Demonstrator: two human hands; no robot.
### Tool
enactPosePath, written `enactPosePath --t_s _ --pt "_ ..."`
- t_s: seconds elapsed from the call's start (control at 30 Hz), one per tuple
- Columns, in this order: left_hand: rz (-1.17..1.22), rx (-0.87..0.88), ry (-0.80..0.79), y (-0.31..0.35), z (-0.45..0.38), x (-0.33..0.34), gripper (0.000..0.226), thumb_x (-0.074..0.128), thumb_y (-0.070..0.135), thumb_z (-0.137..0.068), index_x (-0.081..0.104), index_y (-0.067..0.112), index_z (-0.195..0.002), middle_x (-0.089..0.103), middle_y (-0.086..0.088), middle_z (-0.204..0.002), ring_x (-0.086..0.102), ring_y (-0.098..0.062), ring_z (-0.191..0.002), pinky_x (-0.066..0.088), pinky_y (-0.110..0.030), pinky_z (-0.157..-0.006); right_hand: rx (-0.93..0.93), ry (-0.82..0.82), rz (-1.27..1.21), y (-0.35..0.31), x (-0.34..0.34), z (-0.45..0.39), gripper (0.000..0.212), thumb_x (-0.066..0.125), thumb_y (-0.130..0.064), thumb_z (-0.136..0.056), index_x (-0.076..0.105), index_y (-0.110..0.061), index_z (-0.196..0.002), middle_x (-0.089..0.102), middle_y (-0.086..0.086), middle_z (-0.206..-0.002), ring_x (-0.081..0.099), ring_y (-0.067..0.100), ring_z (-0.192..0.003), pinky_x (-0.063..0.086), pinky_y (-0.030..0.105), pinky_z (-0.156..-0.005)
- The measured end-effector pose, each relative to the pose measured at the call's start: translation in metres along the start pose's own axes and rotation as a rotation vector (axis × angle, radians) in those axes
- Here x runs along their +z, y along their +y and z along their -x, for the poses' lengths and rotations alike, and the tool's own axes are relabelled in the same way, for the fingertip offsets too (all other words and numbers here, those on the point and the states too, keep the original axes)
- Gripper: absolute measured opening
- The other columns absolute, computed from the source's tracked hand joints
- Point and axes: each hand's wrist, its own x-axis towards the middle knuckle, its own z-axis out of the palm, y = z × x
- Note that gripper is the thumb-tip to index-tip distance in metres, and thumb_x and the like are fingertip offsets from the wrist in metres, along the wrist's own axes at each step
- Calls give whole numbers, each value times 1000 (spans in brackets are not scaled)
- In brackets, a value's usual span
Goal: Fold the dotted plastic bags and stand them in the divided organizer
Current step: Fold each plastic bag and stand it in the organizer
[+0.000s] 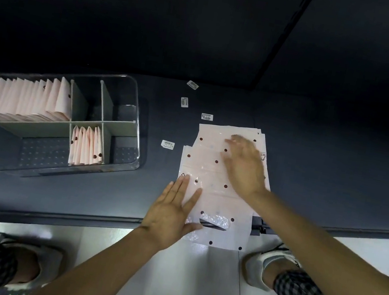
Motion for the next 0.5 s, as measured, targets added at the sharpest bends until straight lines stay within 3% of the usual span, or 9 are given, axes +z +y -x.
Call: enactPosePath --t_s 0.03,0.1,0.17,0.2,0.3,0.37,0.4,0.47,0.5 --pt "2 5 -1 1 0 -1 81 16 69 -89 -20 23 -146 -36 -14 -144 -37 -26 -132 -19 -35 -115 -157 -5 -18 -8 6 18 46 55 -26 -93 50 -5 -133 45 14 -143 40 32 -133 29 41 -111" --pt "-1 18 0 2 1 -1 81 16 68 -90 -18 22 -146 -34 -15 -144 -38 -27 -130 -20 -35 -114 -378 -187 -1 -20 24 55 62 49 -38 -95 31 -5 -144 23 9 -154 20 26 -143 14 42 -117" --pt "-11 16 2 2 1 -1 81 16 68 -90 -18 21 -146 -35 -14 -144 -38 -26 -130 -20 -35 -114 -343 -400 53 -18 35 83 73 26 -54 -97 0 -10 -149 -9 2 -156 -10 18 -145 -4 34 -120" --pt "-16 13 2 2 0 -2 81 16 68 -89 -20 21 -145 -34 -14 -144 -37 -26 -131 -20 -36 -114 -305 -416 79 -10 37 91 74 16 -58 -94 -10 -12 -147 -18 1 -154 -18 16 -144 -9 32 -119" --pt "-58 18 -3 -2 1 -2 81 14 69 -89 -20 22 -145 -30 -14 -149 -29 -26 -138 -20 -36 -113 -251 -401 158 23 29 110 77 10 -61 -91 -16 -12 -145 -22 3 -153 -21 17 -143 -13 32 -118" --pt "-70 19 8 -4 0 -3 79 13 69 -89 -13 24 -148 -22 -11 -154 -20 -24 -143 -17 -37 -115 -262 -389 209 40 17 116 77 9 -60 -92 -5 -10 -148 -11 6 -156 -10 19 -145 -7 34 -119" --pt "-54 16 23 -6 0 -4 77 14 69 -89 -5 25 -150 -16 -9 -156 -14 -21 -145 -14 -37 -116 -273 -342 232 43 12 115 75 13 -58 -93 12 -8 -149 5 8 -157 7 21 -146 5 37 -120" --pt "19 0 64 -11 -3 -10 70 22 65 -91 14 29 -150 1 -3 -159 2 -16 -146 -8 -32 -116 -277 -210 196 41 4 106 57 42 -47 -93 55 -6 -130 49 10 -140 49 22 -128 33 45 -109" --pt "57 -11 84 -14 -5 -14 66 27 63 -92 21 30 -149 9 0 -159 11 -15 -145 -4 -29 -116 -279 -121 159 39 2 99 43 60 -41 -87 67 -7 -113 62 9 -126 62 22 -113 43 45 -100"
